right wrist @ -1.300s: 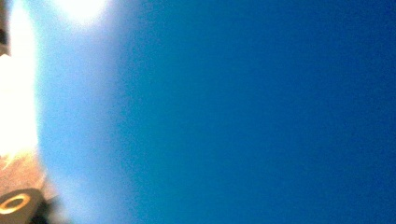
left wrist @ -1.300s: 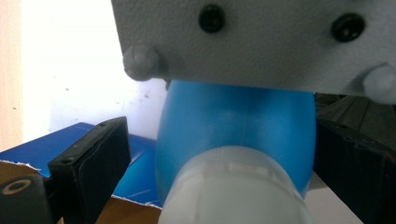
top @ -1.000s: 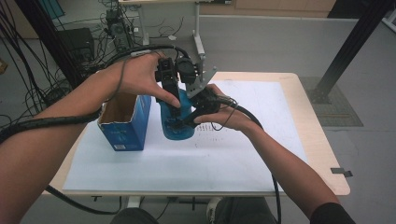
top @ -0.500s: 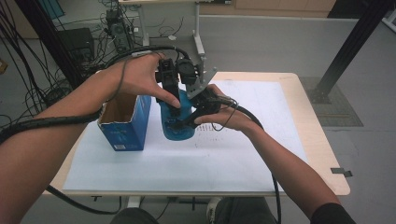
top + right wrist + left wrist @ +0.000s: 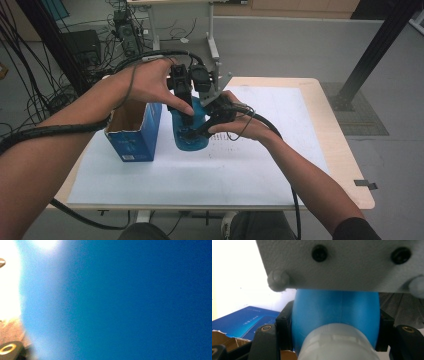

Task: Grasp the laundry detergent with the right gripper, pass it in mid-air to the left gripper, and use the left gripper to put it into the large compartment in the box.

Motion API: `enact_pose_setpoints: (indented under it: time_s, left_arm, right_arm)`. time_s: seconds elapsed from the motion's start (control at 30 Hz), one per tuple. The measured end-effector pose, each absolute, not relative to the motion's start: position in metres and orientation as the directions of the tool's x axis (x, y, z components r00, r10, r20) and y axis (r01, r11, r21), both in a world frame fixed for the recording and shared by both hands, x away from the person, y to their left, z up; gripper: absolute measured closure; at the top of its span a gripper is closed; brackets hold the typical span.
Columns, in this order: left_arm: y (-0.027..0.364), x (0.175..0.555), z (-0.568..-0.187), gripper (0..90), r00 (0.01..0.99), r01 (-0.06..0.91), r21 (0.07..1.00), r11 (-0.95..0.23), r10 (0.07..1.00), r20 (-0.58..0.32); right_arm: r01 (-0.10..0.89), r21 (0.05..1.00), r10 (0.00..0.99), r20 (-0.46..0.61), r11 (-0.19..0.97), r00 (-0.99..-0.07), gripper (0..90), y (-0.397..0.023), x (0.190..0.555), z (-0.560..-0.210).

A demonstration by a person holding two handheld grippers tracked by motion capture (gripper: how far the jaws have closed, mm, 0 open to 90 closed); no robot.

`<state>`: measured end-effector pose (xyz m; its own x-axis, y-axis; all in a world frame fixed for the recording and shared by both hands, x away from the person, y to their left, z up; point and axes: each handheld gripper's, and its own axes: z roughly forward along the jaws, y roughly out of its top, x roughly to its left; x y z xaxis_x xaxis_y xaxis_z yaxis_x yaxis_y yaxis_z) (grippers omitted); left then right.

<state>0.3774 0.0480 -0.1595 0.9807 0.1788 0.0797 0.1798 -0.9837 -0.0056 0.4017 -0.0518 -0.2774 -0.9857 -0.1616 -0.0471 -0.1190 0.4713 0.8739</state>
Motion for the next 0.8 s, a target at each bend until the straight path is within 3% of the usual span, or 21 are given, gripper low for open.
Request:
enact_pose_setpoints:
  time_s: [0.8]
  left_arm:
    - [0.0451, 0.3764, -0.1609, 37.4, 0.981, 0.178, -0.028, -0.984, 0.175, 0.085]
  right_arm:
    - [-0.126, 0.872, -0.163, -0.054, 0.473, -0.985, 43.4, -0.0522, 0.4014, -0.2786]
